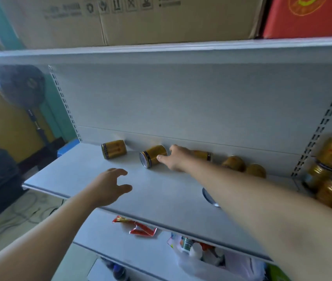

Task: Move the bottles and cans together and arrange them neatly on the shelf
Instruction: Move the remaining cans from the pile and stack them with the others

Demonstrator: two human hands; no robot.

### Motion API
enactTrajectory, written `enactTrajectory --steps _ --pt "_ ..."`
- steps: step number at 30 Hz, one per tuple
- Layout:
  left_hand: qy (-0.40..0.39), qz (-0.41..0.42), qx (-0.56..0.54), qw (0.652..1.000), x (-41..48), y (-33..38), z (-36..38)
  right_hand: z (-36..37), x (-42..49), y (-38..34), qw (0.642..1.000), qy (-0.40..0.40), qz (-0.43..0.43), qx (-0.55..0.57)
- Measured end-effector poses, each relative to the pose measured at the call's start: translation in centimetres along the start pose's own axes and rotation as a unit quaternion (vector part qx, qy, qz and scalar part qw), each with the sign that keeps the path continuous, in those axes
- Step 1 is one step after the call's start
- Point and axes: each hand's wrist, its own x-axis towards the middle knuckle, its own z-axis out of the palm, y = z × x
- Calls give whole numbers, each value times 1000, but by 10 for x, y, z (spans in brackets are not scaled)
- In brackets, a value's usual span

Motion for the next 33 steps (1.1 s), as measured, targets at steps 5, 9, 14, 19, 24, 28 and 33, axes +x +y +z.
enactTrajectory --steps 5,9,14,19,24,28,33 --pt "8 -9 33 999 69 -33 -11 39 59 -18 967 -20 148 207" --pt "17 -9 57 998 124 -57 -17 64 95 -32 928 18 201 313" --pt "56 45 63 995 183 -81 -19 86 121 -46 935 70 196 289" --pt "-1 52 131 990 227 -110 -7 98 116 -64 941 115 164 272" --pt "7 114 178 977 235 -131 -4 126 81 -85 896 241 139 346" --pt "-2 173 4 985 217 -133 -8 145 51 -106 839 309 167 416" --pt "-220 95 -525 817 152 -101 -5 154 -10 -113 474 252 184 823"
